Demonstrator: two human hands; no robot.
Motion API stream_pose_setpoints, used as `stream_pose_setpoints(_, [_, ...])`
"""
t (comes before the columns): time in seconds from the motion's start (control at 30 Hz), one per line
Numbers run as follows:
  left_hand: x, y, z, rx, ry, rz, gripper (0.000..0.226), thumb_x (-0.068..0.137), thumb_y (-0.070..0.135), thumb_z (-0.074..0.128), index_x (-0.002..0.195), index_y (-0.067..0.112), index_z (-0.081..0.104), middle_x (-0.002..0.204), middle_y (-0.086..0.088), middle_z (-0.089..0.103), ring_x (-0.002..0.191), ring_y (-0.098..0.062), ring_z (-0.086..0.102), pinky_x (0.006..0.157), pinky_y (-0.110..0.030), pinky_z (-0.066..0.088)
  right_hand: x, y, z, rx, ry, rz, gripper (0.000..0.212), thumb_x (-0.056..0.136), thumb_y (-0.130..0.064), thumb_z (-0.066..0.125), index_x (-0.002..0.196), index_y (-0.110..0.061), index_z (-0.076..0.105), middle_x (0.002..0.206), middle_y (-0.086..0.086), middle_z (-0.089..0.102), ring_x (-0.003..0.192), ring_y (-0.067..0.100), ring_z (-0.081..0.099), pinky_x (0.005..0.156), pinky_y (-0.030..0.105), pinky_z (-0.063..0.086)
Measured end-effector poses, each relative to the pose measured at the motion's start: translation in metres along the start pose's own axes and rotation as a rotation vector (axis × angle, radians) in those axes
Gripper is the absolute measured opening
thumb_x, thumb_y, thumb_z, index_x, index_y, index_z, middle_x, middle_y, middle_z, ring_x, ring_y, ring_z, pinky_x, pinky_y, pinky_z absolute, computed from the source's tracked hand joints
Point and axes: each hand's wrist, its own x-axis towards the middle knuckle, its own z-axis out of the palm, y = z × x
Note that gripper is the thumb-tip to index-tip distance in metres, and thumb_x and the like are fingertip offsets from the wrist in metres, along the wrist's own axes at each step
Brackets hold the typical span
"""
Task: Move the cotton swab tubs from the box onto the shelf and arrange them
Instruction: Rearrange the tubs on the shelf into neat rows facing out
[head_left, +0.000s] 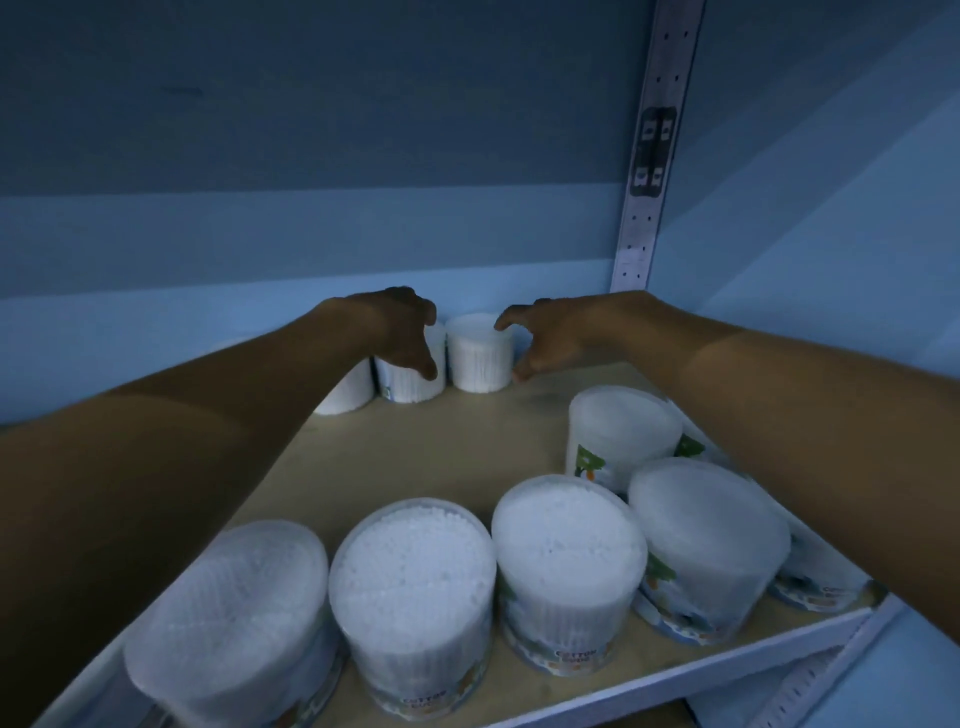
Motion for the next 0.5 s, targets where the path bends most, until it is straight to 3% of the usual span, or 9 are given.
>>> stream_pose_setpoints(0.2, [0.025,-0.016,0.013,-0.033,0.016,-0.012,0.092,0.078,0.055,0.074,0.153,0.025,0.028,0.149,-0.002,0.035,0.134,-0.025,0.043,0.105,-0.041,0.043,0.037,-0.011,0.013,0.034,0.047,0.004,0.098,0.083,-0.055,0.071,0.157,-0.037,0.009,0.155,0.006,0.022,0.136,0.032,0.040,0.109,0.049,0.040])
stream_pose_setpoints(0.5, [0.044,-0.027,0.025,-0.063,0.043,0.026,0.088,0.076,0.054,0.077,0.149,0.031,0.034,0.143,-0.002,0.039,0.130,-0.025,0.045,0.101,-0.037,0.044,0.068,-0.027,0.014,0.006,0.075,0.039,0.101,0.081,-0.063,0.068,0.158,-0.032,0.011,0.153,0.009,0.029,0.134,0.034,0.044,0.105,0.050,0.044])
